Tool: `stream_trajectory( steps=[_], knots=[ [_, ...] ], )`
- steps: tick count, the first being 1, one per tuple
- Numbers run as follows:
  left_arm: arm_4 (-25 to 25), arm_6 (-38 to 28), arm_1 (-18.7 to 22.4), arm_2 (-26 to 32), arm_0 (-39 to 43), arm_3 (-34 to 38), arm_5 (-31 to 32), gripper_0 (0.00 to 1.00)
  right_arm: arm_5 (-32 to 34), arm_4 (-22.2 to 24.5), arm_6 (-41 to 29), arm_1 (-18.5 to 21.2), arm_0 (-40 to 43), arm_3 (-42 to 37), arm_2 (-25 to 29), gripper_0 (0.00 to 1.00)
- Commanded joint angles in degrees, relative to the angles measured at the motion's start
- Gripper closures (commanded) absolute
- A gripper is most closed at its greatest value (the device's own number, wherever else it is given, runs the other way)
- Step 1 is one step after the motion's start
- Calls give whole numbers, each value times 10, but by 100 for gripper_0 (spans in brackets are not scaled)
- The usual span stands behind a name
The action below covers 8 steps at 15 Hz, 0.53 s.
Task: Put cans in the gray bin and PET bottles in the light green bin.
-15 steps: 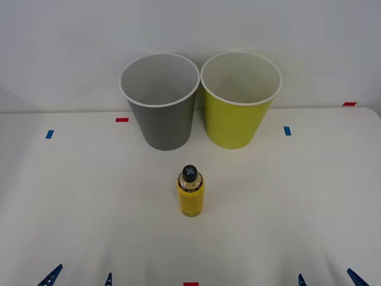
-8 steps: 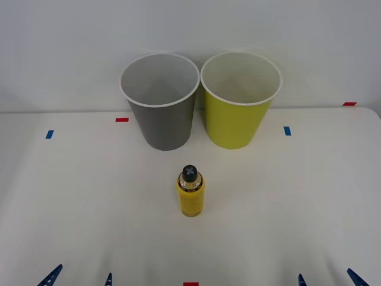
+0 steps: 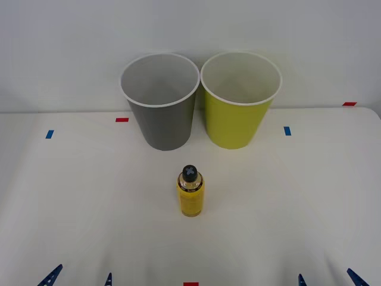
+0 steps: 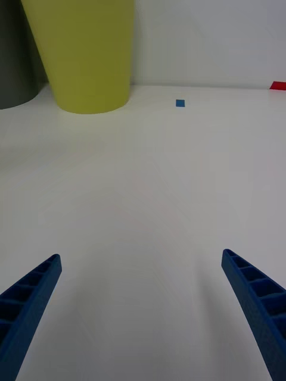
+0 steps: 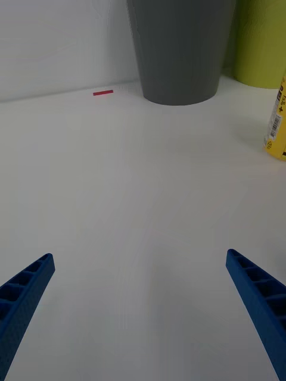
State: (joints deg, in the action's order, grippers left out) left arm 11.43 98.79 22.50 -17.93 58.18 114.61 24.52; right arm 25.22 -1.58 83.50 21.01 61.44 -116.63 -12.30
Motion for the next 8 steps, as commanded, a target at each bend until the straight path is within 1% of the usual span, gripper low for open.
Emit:
stream_trajectory(
  steps=[1, 8],
  knots=[
    [0, 0, 0, 0, 0, 0, 0, 0, 0, 0, 0, 0, 0, 0, 0, 7],
    [0, 0, 0, 0, 0, 0, 0, 0, 0, 0, 0, 0, 0, 0, 0, 7]
  ],
)
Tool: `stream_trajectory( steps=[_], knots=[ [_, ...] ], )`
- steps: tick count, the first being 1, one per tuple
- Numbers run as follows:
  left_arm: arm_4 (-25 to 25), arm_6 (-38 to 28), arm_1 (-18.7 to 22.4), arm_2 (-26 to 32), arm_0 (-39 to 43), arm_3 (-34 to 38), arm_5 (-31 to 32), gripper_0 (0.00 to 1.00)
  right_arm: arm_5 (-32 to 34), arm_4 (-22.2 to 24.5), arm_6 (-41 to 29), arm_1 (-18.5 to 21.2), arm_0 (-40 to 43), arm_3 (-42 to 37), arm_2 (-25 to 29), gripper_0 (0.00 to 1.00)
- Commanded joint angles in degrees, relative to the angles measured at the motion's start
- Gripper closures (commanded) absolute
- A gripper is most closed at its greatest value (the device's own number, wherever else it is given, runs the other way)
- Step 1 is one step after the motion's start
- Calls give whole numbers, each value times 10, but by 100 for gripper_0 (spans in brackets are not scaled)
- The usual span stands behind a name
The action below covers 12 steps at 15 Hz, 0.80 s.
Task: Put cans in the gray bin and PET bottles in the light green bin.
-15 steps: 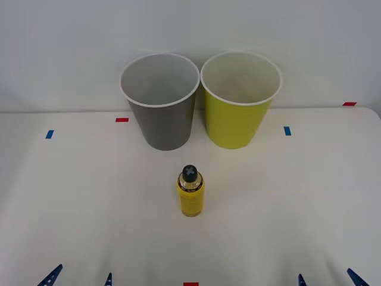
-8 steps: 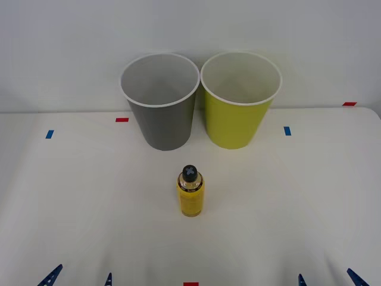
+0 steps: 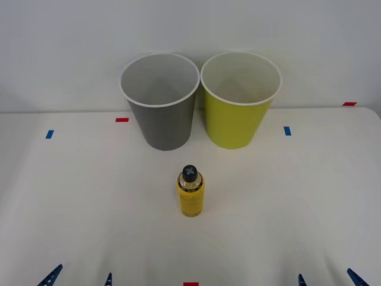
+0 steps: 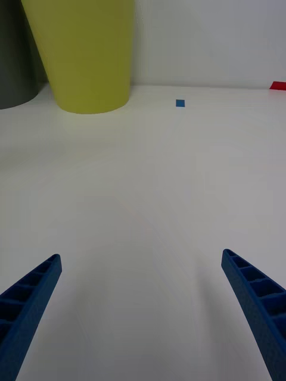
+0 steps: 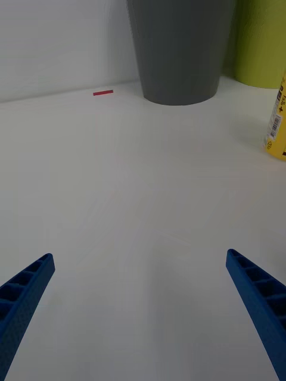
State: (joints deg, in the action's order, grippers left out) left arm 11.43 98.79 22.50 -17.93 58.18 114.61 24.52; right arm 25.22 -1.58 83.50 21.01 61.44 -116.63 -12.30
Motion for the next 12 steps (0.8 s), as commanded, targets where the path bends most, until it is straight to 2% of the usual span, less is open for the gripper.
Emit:
stream_trajectory(
  steps=[1, 8, 9, 12],
  knots=[
    [0, 0, 0, 0, 0, 0, 0, 0, 0, 0, 0, 0, 0, 0, 0, 7],
    [0, 0, 0, 0, 0, 0, 0, 0, 0, 0, 0, 0, 0, 0, 0, 7],
    [0, 0, -2, -4, -10, -20, -10, 0, 0, 0, 0, 0, 0, 0, 0, 7],
    [0, 1, -2, 8, -10, -31, 26, 0, 0, 0, 0, 0, 0, 0, 0, 7]
  ],
)
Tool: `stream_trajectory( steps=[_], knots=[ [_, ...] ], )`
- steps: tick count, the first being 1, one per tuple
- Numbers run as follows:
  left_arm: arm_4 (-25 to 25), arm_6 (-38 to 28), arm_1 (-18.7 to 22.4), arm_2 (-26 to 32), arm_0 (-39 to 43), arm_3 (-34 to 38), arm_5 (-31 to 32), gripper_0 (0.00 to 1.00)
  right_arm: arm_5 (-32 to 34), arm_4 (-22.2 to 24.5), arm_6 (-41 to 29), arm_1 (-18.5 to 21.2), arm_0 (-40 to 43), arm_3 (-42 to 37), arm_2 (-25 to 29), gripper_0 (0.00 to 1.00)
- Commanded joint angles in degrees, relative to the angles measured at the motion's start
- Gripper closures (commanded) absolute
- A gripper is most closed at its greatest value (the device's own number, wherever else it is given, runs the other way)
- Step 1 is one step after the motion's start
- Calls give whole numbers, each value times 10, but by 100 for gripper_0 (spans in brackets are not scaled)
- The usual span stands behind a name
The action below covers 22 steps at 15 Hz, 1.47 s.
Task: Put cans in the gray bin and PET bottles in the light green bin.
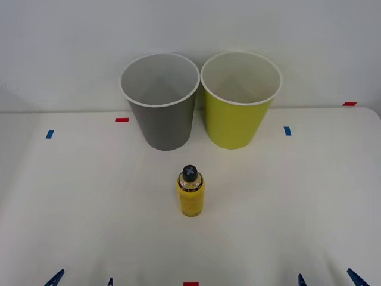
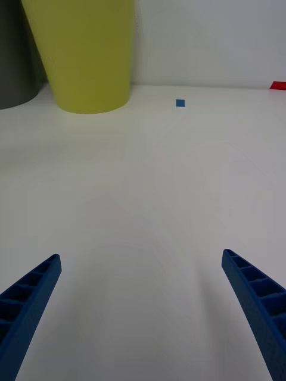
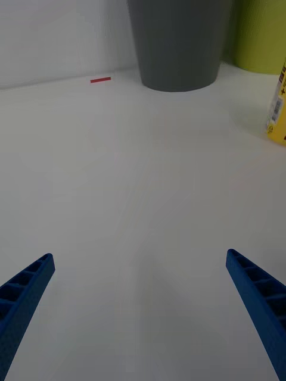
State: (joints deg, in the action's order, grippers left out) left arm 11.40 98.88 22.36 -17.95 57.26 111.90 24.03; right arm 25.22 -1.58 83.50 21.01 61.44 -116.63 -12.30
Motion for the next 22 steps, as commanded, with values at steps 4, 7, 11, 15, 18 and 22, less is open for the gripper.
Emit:
stream_trajectory(
  steps=[4, 7, 11, 15, 18, 22],
  knots=[
    [1, 0, 22, 2, -11, 31, 58, 0, 0, 0, 0, 0, 0, 0, 0, 7],
    [4, -2, 68, -38, -73, 31, 72, 0, 0, 0, 0, 0, 0, 0, 0, 7],
    [14, -4, 92, -67, -126, 31, 55, 0, 0, 0, 0, 0, 0, 0, 0, 7],
    [26, -6, 106, -78, -161, 30, 34, 0, 0, 0, 0, 0, 0, 0, 0, 7],
    [35, -7, 129, -111, -192, 20, 28, 0, 0, 0, 0, 0, 0, 0, 0, 7],
    [43, -7, 131, -140, -266, -19, 23, 0, 0, 0, 0, 0, 0, 0, 0, 7]
  ],
)
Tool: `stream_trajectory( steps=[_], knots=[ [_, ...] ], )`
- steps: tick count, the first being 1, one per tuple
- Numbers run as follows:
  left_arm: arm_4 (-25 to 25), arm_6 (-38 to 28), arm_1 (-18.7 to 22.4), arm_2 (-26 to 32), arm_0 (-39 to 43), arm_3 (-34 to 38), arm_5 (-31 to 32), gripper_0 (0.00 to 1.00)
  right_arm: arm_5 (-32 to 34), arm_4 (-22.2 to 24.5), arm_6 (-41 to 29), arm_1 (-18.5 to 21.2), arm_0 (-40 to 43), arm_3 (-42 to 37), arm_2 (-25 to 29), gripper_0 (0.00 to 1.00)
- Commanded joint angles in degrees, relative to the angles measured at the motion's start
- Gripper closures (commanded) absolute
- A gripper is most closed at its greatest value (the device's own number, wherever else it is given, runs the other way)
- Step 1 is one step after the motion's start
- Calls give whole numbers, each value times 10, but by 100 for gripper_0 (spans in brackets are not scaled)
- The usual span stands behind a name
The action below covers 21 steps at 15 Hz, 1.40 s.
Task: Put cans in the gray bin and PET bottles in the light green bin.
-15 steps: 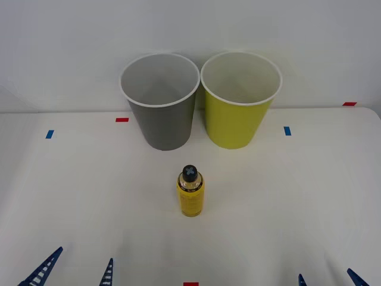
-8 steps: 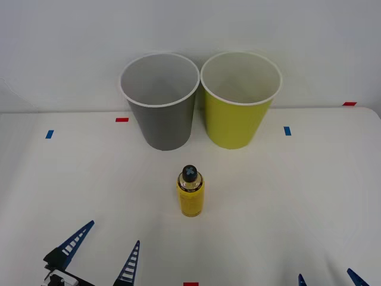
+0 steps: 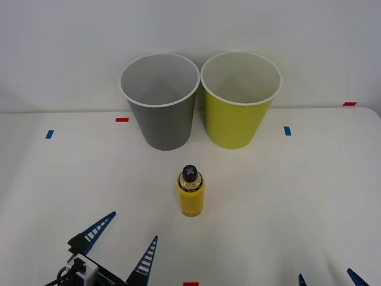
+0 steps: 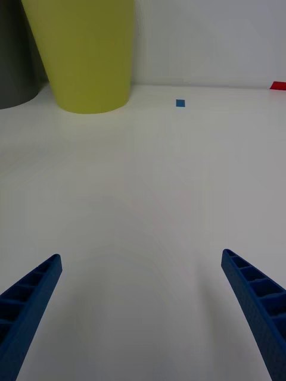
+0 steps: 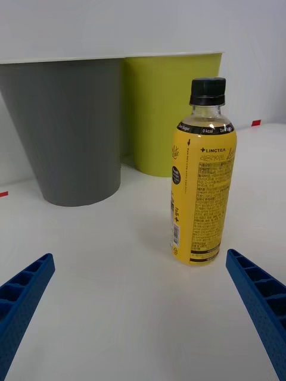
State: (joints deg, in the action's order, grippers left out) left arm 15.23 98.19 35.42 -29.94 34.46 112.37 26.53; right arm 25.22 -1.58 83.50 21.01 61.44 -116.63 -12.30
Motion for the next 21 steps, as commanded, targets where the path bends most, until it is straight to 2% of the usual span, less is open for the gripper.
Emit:
stream_trajectory(
  steps=[1, 5, 9, 17, 21],
  knots=[
    [10, -2, -2, -28, -56, -29, -2, 0, 0, 0, 0, 0, 0, 0, 0, 7],
    [26, -2, -19, -57, -101, -30, -35, 0, 0, 0, 0, 0, 0, 0, 0, 7],
    [38, -1, -31, -63, -131, -31, -72, 0, 0, 0, 0, 0, 0, 0, 0, 7],
    [61, -4, -58, -91, -187, -58, -81, 0, 0, 0, 0, 0, 0, 0, 0, 7],
    [68, 0, -69, -91, -208, -58, -111, 0, 0, 0, 0, 0, 0, 0, 0, 7]
  ],
)
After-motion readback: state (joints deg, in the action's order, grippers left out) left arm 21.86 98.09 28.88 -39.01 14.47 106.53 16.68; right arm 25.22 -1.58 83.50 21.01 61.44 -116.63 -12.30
